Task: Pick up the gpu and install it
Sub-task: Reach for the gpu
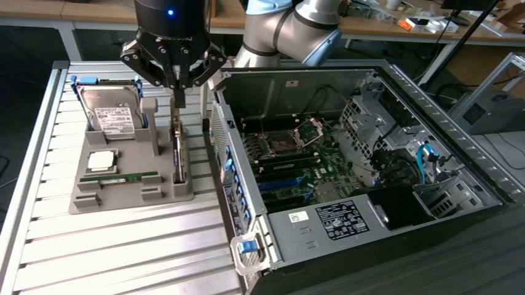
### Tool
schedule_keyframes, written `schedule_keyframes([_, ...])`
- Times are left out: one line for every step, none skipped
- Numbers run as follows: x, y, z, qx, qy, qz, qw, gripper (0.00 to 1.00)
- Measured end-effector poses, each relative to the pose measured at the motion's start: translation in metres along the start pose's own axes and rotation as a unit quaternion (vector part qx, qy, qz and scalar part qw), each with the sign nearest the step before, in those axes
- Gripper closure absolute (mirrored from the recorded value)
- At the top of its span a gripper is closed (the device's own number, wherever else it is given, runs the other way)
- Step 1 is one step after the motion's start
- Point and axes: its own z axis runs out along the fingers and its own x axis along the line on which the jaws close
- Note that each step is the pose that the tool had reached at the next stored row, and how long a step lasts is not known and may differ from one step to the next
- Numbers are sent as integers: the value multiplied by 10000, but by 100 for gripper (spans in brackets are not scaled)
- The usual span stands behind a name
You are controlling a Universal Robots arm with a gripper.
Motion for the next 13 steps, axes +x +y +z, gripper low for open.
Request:
schedule_keyframes([8, -1, 0, 0, 0, 0, 10000, 89])
schedule_keyframes([14, -1, 0, 0, 0, 0, 10000, 89])
schedule_keyframes([19, -1, 0, 0, 0, 0, 10000, 89])
schedule_keyframes([24, -2, -1, 0, 0, 0, 10000, 89])
schedule_keyframes([29, -2, 0, 0, 0, 0, 10000, 89])
schedule_keyframes([37, -3, -1, 0, 0, 0, 10000, 89])
schedule_keyframes([44, -3, -1, 0, 0, 0, 10000, 89])
schedule_keyframes([49, -4, -1, 0, 0, 0, 10000, 89])
schedule_keyframes([55, -4, -2, 0, 0, 0, 10000, 89])
schedule_keyframes([59, -5, -2, 0, 0, 0, 10000, 89])
schedule_keyframes([68, -5, -2, 0, 0, 0, 10000, 89])
schedule_keyframes([74, -6, -2, 0, 0, 0, 10000, 89])
schedule_keyframes([78, -6, -2, 0, 0, 0, 10000, 89])
